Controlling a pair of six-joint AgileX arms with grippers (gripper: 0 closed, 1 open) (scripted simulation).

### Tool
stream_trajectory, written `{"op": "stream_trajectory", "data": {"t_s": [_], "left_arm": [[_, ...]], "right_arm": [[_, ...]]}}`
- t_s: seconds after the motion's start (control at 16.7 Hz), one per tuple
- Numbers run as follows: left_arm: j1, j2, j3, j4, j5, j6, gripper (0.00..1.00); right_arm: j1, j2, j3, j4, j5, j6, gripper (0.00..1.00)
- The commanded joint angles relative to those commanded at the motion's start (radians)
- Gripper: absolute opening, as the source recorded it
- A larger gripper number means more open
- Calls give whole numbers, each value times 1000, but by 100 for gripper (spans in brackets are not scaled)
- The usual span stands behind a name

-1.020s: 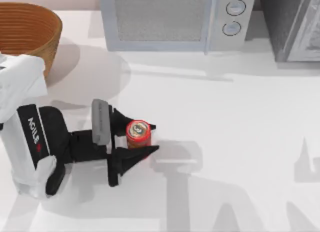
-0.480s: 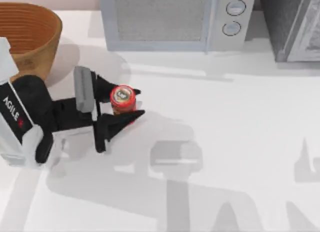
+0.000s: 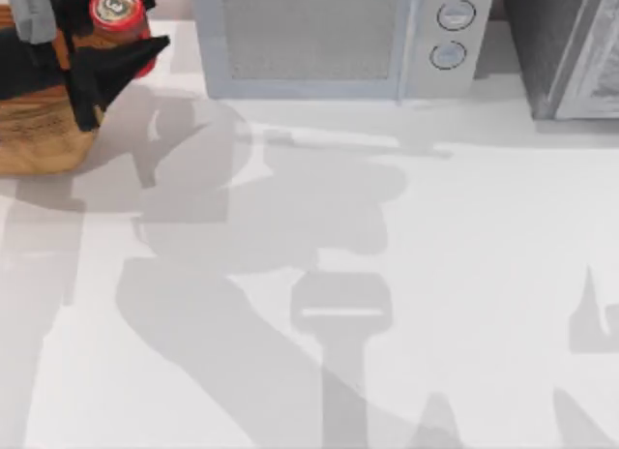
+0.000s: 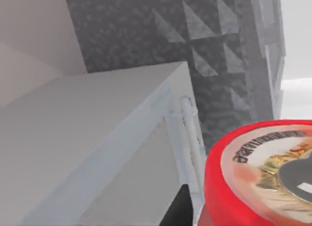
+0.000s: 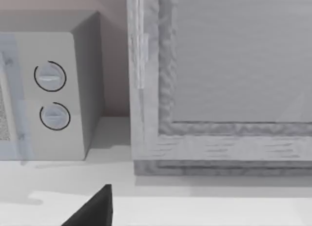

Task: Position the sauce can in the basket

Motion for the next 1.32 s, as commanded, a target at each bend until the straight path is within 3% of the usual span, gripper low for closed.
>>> {"op": "stream_trajectory", "data": {"t_s": [0.84,1.32], "left_arm": [[409,-132,158,-457,24,-40,0],[403,-114,164,-455,-1,-47,0]], "right_arm": [[0,0,0,0,0,0,100],[0,0,0,0,0,0,100]]}}
